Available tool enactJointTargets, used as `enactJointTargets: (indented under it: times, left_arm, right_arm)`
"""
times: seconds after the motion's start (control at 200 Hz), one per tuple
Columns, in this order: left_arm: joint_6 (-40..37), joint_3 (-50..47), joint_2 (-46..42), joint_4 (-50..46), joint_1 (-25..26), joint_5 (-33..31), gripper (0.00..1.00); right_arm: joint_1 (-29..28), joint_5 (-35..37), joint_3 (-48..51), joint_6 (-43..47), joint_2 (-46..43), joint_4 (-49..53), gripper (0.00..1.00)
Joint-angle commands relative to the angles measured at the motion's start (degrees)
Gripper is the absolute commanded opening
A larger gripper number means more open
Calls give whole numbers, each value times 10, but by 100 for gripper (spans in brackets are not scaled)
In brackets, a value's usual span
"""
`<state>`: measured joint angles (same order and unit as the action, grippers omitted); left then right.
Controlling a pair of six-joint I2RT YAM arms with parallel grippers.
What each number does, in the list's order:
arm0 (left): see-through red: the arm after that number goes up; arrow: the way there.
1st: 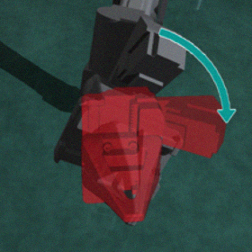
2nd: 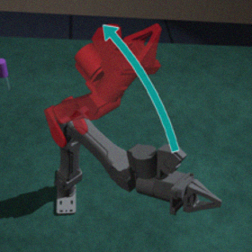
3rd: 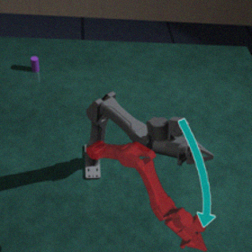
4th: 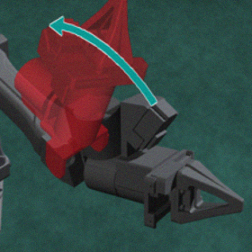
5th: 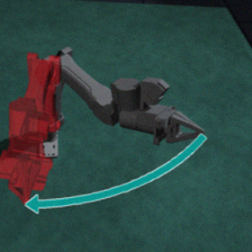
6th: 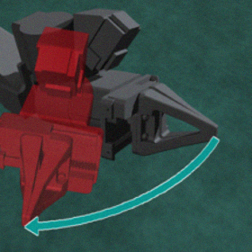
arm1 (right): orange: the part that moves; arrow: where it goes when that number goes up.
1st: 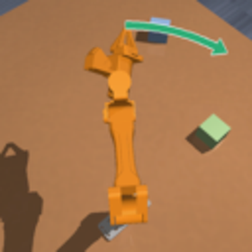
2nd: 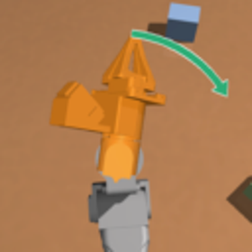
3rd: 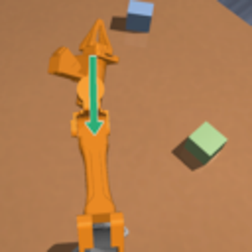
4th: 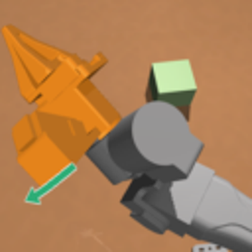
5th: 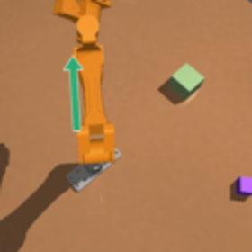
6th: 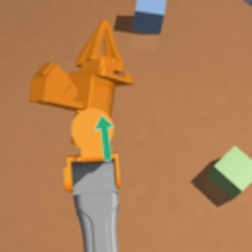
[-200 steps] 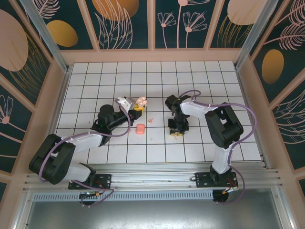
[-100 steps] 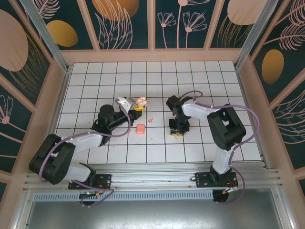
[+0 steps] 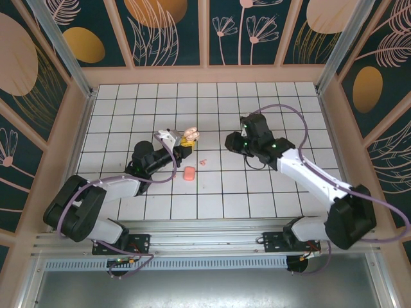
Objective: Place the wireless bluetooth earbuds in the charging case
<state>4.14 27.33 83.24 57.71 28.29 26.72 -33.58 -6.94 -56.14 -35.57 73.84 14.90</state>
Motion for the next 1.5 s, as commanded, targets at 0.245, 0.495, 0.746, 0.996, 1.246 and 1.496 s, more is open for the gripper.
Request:
enactJointTargets:
  times: [0.245, 0.495, 0.746, 0.996, 1.246, 1.496]
  left_arm:
    - [17, 41, 29, 52, 9, 26, 12]
    - [19, 51, 31, 53, 12, 28, 12]
    - [19, 55, 27, 50, 11, 29, 12]
    - [13, 59, 21, 36, 11, 30, 12]
    - [16, 62, 14, 37, 12, 28, 12]
    - [23, 61, 10, 43, 11, 25, 12]
  right_arm:
    - [-66, 31, 24, 44, -32, -249, 21]
    - [-111, 39, -10, 77, 5, -267, 21]
    - [-130, 33, -48, 99, 46, -259, 21]
    - [-135, 26, -80, 121, 77, -245, 21]
    - [-140, 32, -83, 127, 87, -228, 21]
    - [-141, 45, -70, 131, 78, -205, 21]
